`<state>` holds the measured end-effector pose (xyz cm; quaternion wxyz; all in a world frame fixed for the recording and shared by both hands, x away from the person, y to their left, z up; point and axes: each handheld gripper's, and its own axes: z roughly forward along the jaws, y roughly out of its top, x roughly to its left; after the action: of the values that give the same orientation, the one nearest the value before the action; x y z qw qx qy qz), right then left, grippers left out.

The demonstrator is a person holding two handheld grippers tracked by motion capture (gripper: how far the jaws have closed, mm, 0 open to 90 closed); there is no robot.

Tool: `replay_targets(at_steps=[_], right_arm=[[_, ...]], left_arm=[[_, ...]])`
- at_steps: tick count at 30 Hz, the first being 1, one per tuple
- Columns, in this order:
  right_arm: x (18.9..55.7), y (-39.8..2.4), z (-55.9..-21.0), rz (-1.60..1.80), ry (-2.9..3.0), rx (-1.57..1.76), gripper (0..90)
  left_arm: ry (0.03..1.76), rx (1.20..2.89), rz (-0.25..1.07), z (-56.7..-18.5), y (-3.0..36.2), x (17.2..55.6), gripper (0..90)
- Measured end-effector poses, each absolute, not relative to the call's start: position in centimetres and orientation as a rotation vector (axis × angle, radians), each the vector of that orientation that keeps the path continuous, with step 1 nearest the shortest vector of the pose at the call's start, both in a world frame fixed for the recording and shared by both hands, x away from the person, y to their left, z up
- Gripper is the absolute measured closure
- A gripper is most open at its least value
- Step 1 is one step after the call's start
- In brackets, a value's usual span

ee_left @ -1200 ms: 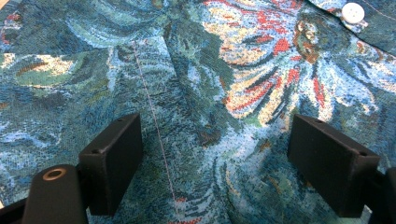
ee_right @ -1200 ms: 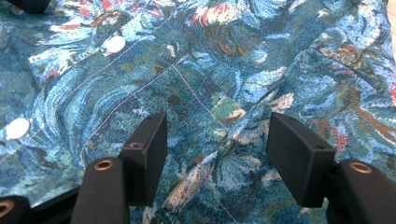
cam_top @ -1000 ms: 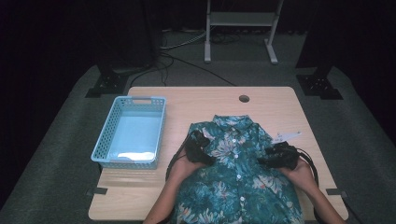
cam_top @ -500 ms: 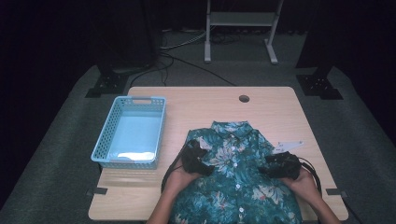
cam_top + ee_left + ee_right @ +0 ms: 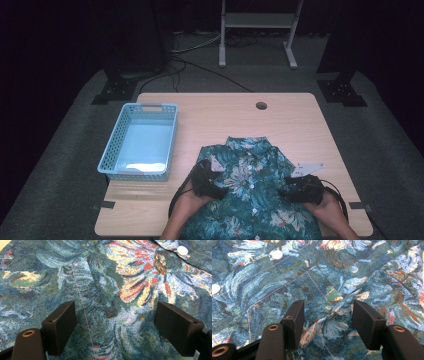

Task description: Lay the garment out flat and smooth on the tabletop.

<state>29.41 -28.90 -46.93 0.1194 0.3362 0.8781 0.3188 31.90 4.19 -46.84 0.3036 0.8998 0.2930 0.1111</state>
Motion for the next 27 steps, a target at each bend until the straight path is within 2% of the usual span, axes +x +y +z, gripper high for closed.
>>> replay_targets(at_steps=[14,15,16,17,20,22,27], right_arm=[[27.2,-29.5,-46.7,0.952,2.595,0.993,64.7],[27.1,-29.6,-46.7,0.949,2.601,0.991,67.2],[27.0,-29.8,-46.6,0.948,2.613,1.000,75.2],[27.0,-29.8,-46.6,0.948,2.613,1.000,75.2],[27.0,-30.3,-46.4,0.941,2.642,1.004,85.2],[27.0,-30.8,-46.4,0.936,2.659,1.010,88.1],[26.9,-31.4,-46.1,0.935,2.660,1.031,88.8]], left_arm=[[0.737,2.379,0.286,-47.0,4.7,29.5,17.3],[0.733,2.381,0.284,-47.0,4.8,29.3,17.3],[0.731,2.378,0.285,-47.0,4.8,29.2,17.2],[0.728,2.378,0.284,-47.0,4.9,29.1,17.2],[0.730,2.362,0.291,-47.1,5.0,28.7,17.3],[0.720,2.371,0.287,-47.1,5.0,28.5,17.3],[0.710,2.358,0.286,-47.2,5.1,28.2,17.3]])
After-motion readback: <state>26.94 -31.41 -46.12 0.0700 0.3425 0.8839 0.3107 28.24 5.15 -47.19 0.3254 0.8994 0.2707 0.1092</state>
